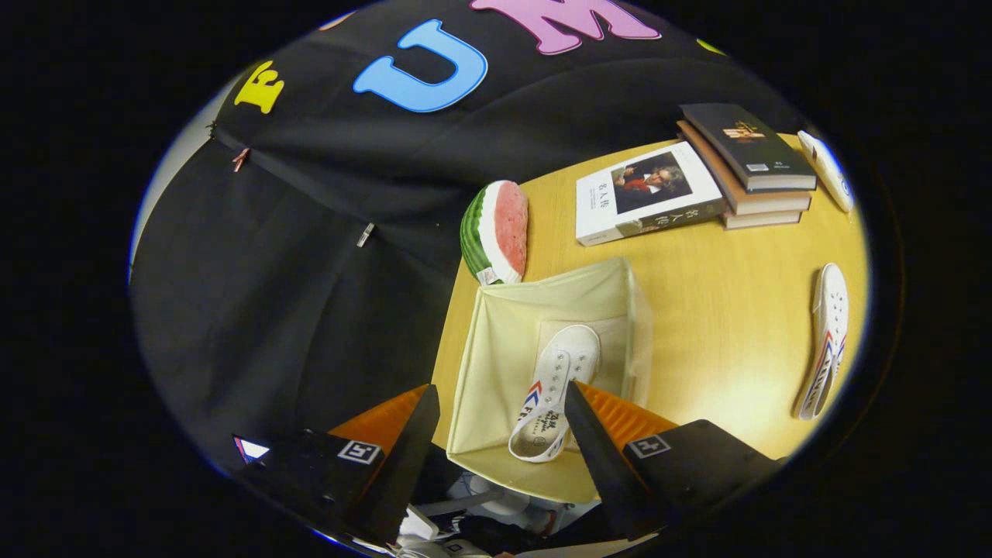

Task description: Open the storage box then place both shoes into the box .Put the left shoe in first, then the right shoe, with the right side of both shoes facing outward in a uniform manner.

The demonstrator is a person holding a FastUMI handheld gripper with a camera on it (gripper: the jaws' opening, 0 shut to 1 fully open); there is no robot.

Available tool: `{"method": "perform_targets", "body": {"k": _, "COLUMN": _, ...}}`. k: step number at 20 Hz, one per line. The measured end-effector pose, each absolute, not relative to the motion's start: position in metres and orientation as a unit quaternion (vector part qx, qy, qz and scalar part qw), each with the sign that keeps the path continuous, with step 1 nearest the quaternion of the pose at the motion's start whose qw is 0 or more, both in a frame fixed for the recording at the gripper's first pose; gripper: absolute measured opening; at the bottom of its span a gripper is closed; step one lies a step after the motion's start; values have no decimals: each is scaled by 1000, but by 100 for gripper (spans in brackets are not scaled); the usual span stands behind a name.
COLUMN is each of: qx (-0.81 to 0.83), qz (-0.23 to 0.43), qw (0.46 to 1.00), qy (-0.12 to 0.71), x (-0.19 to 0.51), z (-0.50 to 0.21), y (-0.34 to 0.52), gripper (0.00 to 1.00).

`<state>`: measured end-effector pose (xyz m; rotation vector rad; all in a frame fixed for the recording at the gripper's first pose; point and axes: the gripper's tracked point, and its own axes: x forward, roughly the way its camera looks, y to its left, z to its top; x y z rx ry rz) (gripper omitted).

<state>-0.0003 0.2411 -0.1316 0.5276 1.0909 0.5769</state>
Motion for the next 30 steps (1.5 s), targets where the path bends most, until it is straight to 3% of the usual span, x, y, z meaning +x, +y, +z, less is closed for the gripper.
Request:
{"method": "perform_targets", "body": {"k": 7, "qx": 252, "qz": 244, "qw": 812, "qy": 466, "x": 20, "z": -90, "y": 138, "gripper": 99}}
{"method": "perform_targets", "body": {"k": 13, "qx": 203, "qz": 201, "qw": 846, "qy": 450, "x": 36, "z": -108, "y": 35, "gripper": 99}}
{"method": "perform_targets", "body": {"k": 21, "qx": 123, "qz": 101, "qw": 855, "qy": 493, "x": 36, "z": -204, "y": -111, "gripper": 99}}
{"method": "perform_targets", "body": {"k": 30, "qx": 194, "qz": 58, "qw": 772, "qy": 603, "x": 17, "z": -333, "y": -149, "gripper": 99}}
